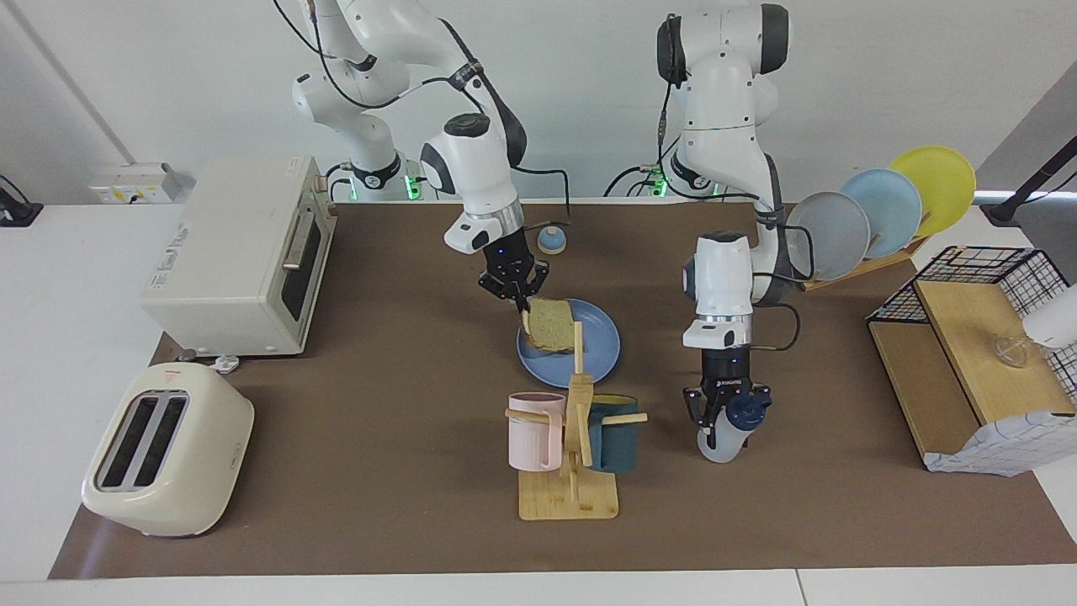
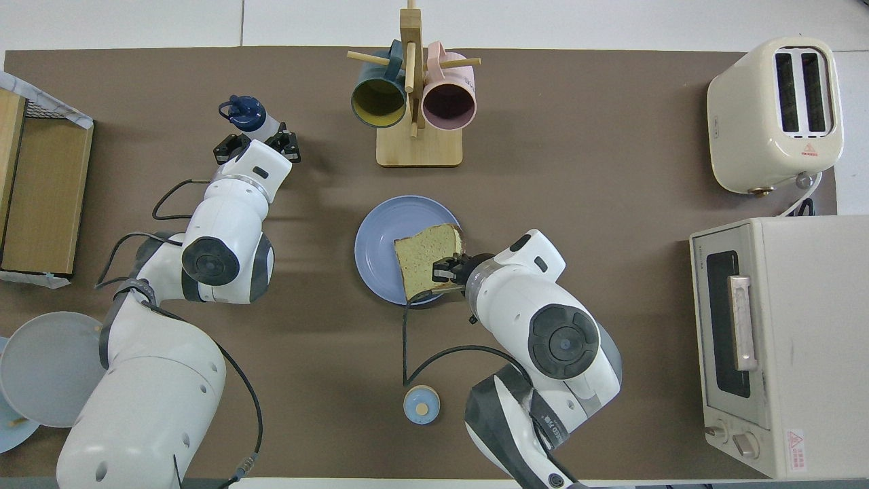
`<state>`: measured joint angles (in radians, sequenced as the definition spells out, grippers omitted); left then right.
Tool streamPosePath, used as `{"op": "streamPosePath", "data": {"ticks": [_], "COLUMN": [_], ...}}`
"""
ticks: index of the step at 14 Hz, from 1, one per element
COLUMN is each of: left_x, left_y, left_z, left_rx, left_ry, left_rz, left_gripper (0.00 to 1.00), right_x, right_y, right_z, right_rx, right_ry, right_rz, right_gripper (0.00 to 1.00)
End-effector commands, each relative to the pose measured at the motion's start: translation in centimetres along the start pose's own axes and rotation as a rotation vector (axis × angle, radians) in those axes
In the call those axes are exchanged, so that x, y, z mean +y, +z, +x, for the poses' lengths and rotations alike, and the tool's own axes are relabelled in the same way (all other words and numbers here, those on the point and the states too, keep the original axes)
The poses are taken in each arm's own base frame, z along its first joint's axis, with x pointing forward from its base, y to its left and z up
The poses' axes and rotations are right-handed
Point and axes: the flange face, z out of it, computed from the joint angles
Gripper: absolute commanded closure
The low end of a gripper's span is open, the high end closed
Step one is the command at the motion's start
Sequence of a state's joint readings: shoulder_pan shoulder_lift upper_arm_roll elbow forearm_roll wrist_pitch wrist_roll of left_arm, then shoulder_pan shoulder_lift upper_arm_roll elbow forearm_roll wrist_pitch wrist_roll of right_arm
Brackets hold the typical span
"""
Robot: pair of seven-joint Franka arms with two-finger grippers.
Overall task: Put bread on plate and add seasoning
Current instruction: 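Grasp the blue-capped bottle with the left gripper and pull it back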
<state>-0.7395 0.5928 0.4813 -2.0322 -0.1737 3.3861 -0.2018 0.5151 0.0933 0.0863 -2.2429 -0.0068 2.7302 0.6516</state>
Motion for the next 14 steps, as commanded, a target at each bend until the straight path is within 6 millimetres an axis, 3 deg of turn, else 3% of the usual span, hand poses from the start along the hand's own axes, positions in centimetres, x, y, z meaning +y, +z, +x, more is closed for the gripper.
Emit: {"op": "streamPosePath", "data": {"ticks": [1,3,7,14], "left_x": [0.3,0.3,0.5,-0.5], "left_y": [-0.6,-1.8,-4.2,-10.0], "left_z": [3.3,5.8,10.1,14.5], "left_rx": [-0.048,-0.091,-0.167,-0.291], "left_ry": [-0.002,-0.023,-0.048,0.154], "left_rz": [-0.003,-0.011,-0.029,-0.113], "left_gripper": [1.0,1.0,1.0,1.0], "right_x": [0.8,2.3,2.9,2.5], "right_y": [-0.8,-0.4,-0.2,-0.4], "right_z": [-0.4,-0.2,-0.4,0.1], "right_rx": [0.008,0.003,-0.001,0.039], "right_ry": [0.008,0.029,0.037,0.058], "right_rz": [0.011,-0.005,-0.011,0.02], "right_gripper": [1.0,1.0,1.0,1.0]}}
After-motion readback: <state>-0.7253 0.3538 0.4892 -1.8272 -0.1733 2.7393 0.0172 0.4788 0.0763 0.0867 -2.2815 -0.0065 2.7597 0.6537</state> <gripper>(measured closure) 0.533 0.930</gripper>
